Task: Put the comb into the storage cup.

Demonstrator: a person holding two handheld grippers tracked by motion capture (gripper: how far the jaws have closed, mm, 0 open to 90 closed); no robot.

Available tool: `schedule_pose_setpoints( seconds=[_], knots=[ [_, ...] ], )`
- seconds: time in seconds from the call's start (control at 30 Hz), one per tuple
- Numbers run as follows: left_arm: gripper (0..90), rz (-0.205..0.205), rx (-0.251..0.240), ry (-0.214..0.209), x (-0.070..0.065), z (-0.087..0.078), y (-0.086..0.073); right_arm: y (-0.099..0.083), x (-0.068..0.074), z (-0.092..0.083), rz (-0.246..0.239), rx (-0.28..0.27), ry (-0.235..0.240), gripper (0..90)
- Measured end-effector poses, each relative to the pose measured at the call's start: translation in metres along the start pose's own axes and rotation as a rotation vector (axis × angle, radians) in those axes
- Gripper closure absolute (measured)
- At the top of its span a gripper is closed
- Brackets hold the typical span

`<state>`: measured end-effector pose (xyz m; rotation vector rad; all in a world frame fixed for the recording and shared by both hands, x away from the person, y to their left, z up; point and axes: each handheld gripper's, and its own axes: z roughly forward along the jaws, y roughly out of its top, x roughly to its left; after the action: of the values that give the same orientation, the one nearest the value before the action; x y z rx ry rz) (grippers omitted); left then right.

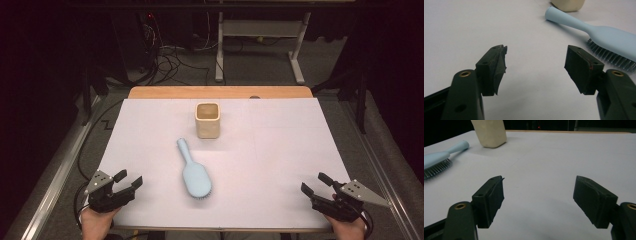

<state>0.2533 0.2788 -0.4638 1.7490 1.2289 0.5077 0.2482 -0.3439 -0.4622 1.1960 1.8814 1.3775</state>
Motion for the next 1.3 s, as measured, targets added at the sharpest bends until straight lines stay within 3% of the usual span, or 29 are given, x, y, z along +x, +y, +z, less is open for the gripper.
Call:
schedule_pose_setpoints(
  seconds=[1.3],
  knots=[
    [33.9, 0.027, -0.011, -0.022, -0.006, 0.01, 0.009, 0.0, 0.001, -0.002, 0.0, -0.022, 0.007, 25.5]
  ],
)
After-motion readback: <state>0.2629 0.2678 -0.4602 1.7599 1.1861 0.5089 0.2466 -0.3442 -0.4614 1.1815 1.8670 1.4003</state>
